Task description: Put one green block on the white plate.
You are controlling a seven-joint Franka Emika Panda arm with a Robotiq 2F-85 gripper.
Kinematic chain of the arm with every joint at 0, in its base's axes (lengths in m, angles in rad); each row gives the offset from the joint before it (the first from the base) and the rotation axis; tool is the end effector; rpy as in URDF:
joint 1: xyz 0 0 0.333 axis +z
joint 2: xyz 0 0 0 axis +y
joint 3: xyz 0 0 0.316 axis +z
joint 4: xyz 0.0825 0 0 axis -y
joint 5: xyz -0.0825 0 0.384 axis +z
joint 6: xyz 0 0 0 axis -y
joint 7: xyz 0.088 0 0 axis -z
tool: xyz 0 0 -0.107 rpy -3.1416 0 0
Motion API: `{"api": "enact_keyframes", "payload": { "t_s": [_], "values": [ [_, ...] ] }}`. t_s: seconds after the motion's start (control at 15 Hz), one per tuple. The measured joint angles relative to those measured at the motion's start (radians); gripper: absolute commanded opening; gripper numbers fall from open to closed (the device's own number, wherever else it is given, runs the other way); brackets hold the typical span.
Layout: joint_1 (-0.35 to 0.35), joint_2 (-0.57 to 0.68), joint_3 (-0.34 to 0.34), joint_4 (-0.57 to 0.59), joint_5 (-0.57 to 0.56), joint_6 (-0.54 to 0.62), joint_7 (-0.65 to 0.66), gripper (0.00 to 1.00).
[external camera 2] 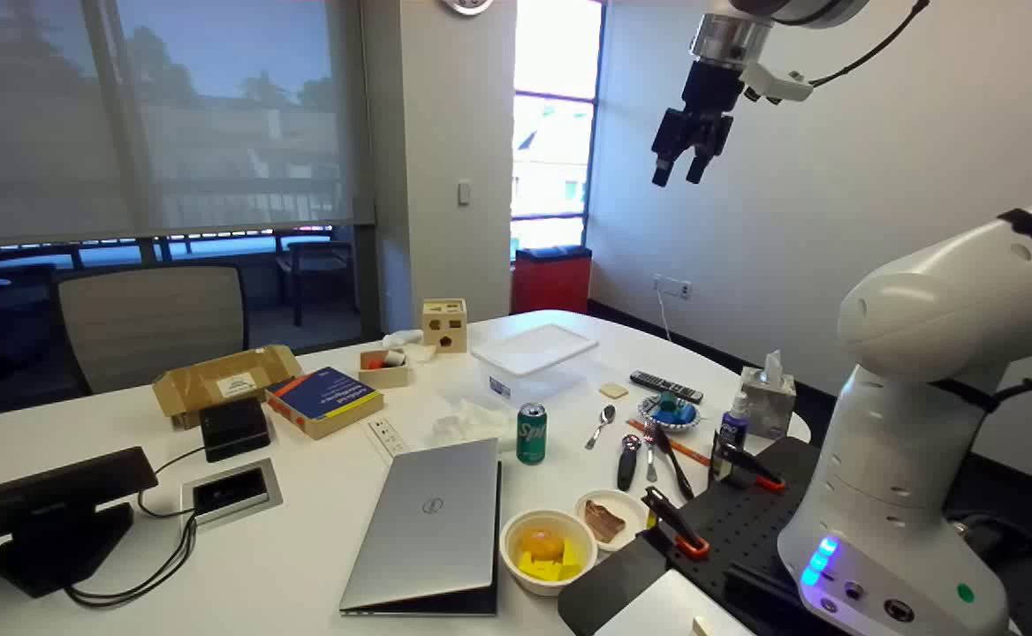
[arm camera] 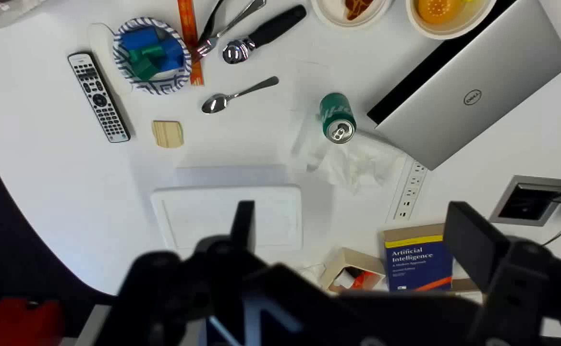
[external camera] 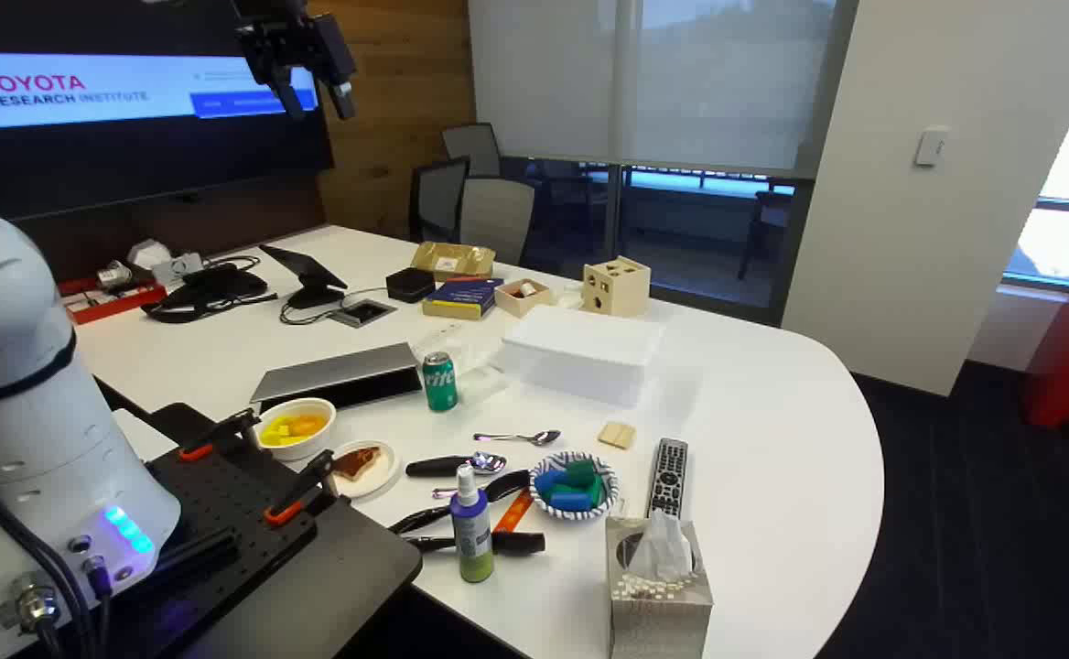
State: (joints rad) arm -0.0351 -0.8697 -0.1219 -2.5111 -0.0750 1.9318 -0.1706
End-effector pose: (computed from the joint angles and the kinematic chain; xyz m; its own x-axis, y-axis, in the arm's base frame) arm 0.3113 -0.0636 0.5753 0.9574 0.0614 0.2821 0.0552 -0.9980 0.0301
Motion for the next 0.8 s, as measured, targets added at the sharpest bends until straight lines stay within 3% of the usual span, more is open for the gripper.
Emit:
{"api": "enact_keyframes", "payload": {
  "t_s": [0.6, 0.8],
  "values": [
    [0.0, 0.003, -0.002, 0.0, 0.0, 0.004, 0.002, 1.0],
    [-0.01, 0.083, -0.035, -0.01, 0.001, 0.111, 0.022, 1.0]
  ]
}}
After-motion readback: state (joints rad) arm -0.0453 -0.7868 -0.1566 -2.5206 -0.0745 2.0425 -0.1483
